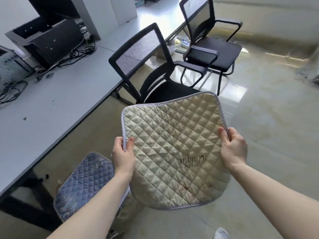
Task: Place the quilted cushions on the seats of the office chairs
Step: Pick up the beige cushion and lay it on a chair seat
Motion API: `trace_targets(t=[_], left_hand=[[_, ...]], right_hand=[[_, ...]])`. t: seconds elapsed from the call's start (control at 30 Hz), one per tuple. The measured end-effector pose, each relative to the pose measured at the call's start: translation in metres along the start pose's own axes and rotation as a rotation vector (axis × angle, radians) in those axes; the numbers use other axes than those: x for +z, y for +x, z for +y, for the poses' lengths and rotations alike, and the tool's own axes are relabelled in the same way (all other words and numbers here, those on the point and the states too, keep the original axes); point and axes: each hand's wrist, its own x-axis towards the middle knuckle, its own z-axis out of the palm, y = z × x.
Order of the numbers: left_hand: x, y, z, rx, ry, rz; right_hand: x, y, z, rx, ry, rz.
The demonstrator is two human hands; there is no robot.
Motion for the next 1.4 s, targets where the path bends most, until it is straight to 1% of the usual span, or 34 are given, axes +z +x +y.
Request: trace_targets(t=[0.33, 0.63, 0.83, 1.03, 1.27, 1.4], left_hand=[[0.147, -0.043, 0.123, 0.116, -0.03, -0.141], [0.237, -0.049, 0.212, 0.24, -0.032, -0.245], [0.286, -0.034, 0.257, 0.291, -0.043, -0.337], [0.341, 0.002, 0.305, 0.316, -0.089, -0.415], [0.401, 0.058, 0.357, 0.326, -0.136, -0.509], [0.431, 0.084, 0.376, 0.314, -0.152, -0.522]], right_hand=[[-0.148, 0.096, 0.061, 0.084, -0.047, 0.198], [-0.229, 0.161, 0.092, 0.148, -0.055, 0.354], [-0.254, 0.199, 0.094, 0.184, -0.038, 0.432], [-0.267, 0.25, 0.086, 0.236, -0.047, 0.543], [-0.265, 0.326, 0.07, 0.22, -0.061, 0.616], [-0.259, 0.365, 0.064, 0.222, -0.064, 0.641]])
